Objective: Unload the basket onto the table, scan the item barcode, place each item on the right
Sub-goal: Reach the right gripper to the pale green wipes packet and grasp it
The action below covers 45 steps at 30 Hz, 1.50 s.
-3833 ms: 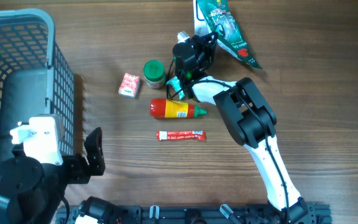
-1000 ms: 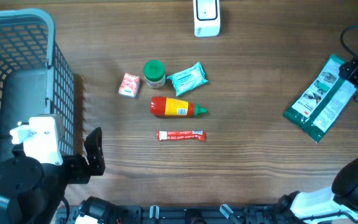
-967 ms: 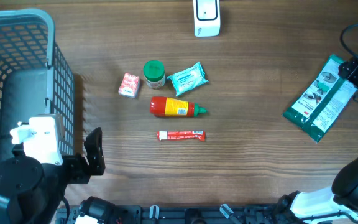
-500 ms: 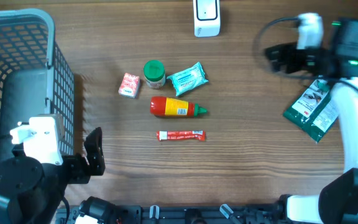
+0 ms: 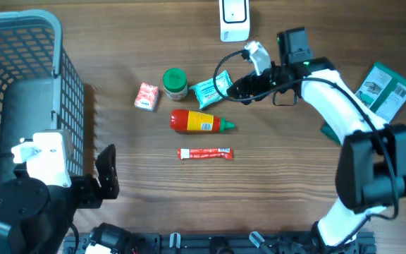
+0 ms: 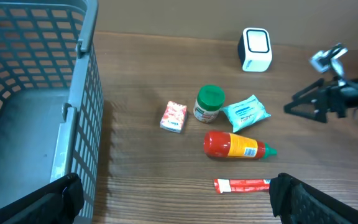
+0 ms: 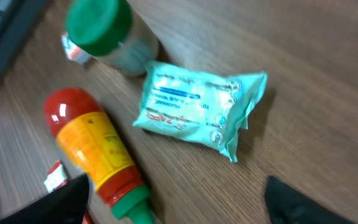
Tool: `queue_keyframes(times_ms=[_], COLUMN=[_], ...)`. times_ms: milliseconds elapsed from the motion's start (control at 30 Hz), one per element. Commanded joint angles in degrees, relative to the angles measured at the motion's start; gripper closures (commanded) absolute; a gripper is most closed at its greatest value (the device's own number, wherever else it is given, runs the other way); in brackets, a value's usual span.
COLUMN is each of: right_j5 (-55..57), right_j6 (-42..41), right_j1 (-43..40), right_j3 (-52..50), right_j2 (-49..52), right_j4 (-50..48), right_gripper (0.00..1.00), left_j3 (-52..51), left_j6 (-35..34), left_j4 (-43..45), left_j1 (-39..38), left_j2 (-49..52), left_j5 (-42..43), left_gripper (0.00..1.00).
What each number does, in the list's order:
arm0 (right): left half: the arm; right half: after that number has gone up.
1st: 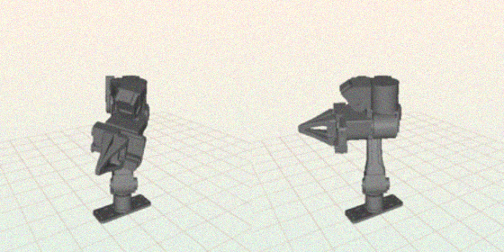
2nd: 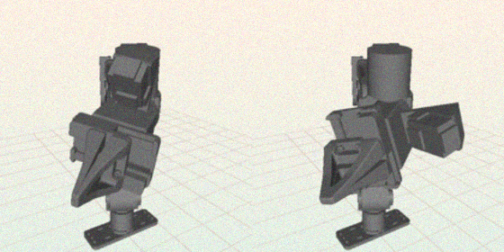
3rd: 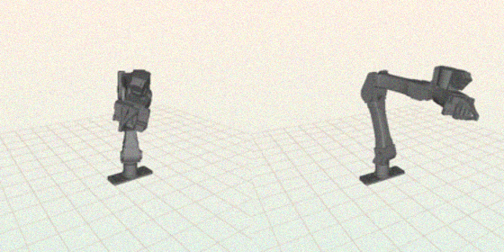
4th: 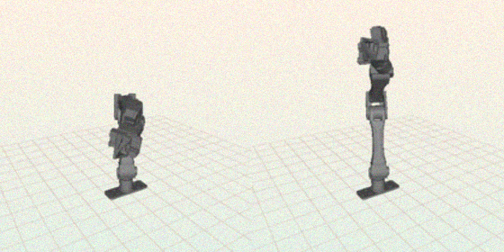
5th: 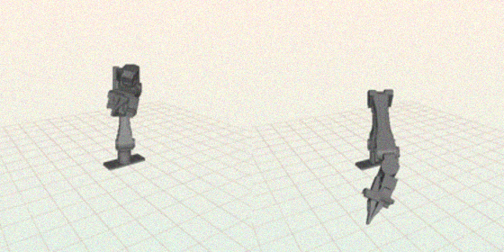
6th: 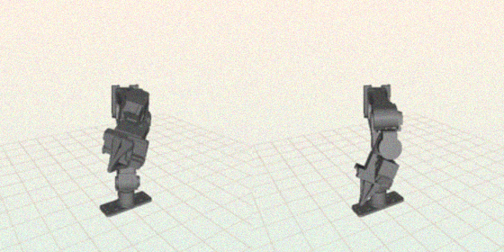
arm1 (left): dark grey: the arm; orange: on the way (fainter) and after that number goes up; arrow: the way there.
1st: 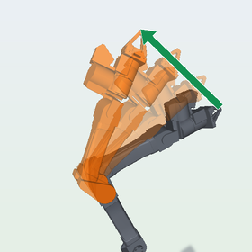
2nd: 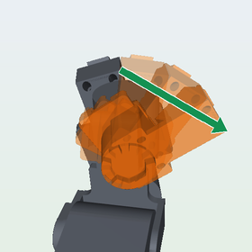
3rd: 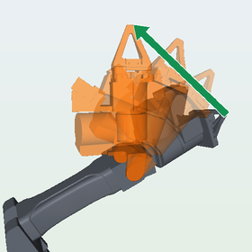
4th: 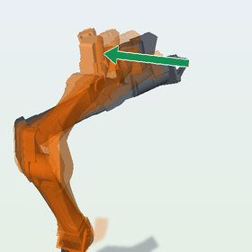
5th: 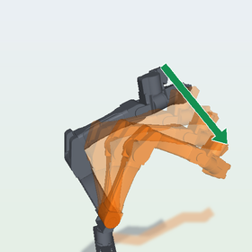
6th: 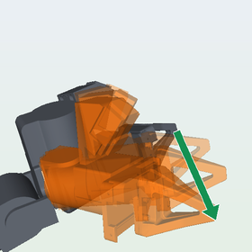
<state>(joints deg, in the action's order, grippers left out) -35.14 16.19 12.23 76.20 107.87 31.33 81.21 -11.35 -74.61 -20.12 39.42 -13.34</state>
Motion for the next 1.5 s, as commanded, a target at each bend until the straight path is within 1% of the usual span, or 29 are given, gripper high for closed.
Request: queue_keyframes(times_ms=[0, 100, 233, 300, 400, 433, 533, 767, 833, 933, 1067, 1100, 1167, 1267, 1333, 1433, 1467], right_j5=[-1.49, -2.49, -2.47, -2.49, -2.47, -2.38, -2.29, -2.23, -2.23, -1.73, 0.96, 0.94, 0.92, -0.79, -5.77, -16.2, -20.15], right_j6=[-0.28, -1.14, -4.26, -4.37, -4.48, -5.9, -9.33, -10.16, -10.25, -11.08, -13.38, -13.4, -13.7, -16.68, -16.68, -16.96, -18.27], right_j1=[0.2, 0.22, 0.2, 0.22, 0.35, 0.35, 0.37, 2.69, 3.3, 3.58, 3.56, 3.56, 3.56, 2.69, 1.27, -1.79, -3.13], right_j3=[-0.04, -0.04, -0.04, -0.04, -0.04, -0.04, -0.04, -0.04, -0.04, -0.04, -0.04, -0.04, -0.04, -0.04, -0.04, -0.04, -0.04], right_j2=[4.9, 8.2, 11.47, 12.61, 13.55, 13.86, 14.99, 15.47, 15.47, 15.47, 15.47, 15.47, 15.45, 14.67, 12.94, 8.96, 7.13], right_j4=[-2.27, -5.33, -8.85, -9.68, -10.47, -11.45, -14.58, -15.72, -16.37, -17.11, -17.14, -17.18, -17.25, -17.25, -17.38, -19.23, -20.48], right_gripper=[0.18, 0.22, 0.24, 0.26, 0.28, 0.3, 0.37, 0.43, 0.5, 0.71, 0.92, 0.96, 0.96, 0.96, 0.96, 0.96, 0.96], left_j3=[0.02, 0.02, 0.02, 0.02, 0.02, 0.02, 0.02, 0.02, 0.02, 0.02, 0.02, 0.02, 0.02, 0.02, 0.02, 0.02, 0.02], left_j6=[0.68, 0.66, 0.66, 0.68, 0.68, 0.66, 0.68, 0.66, 0.68, 0.66, 0.66, 0.66, 0.66, 0.66, 0.66, 0.66, 0.66], left_j4=[0.15, 0.15, 0.15, 0.15, 0.15, 0.17, 0.17, 0.15, 0.15, 0.15, 0.15, 0.15, 0.15, 0.15, 0.15, 0.15, 0.15], left_j1=[0.15, 0.15, 0.15, 0.15, 0.15, 0.15, 0.15, 0.15, 0.15, 0.15, 0.15, 0.15, 0.15, 0.15, 0.15, 0.15, 0.15], left_j2=[0.07, 0.07, 0.07, 0.07, 0.07, 0.07, 0.07, 0.07, 0.07, 0.07, 0.07, 0.07, 0.07, 0.07, 0.07, 0.07, 0.07], left_j5=[0.7, 0.7, 0.68, 0.7, 0.7, 0.7, 0.7, 0.7, 0.7, 0.68, 0.7, 0.7, 0.7, 0.68, 0.7, 0.7, 0.7], left_gripper=[0.0, 0.0, 0.0, 0.0, 0.0, 0.0, 0.0, 0.0, 0.0, 0.0, 0.0, 0.0, 0.0, 0.0, 0.0, 0.0, 0.0])
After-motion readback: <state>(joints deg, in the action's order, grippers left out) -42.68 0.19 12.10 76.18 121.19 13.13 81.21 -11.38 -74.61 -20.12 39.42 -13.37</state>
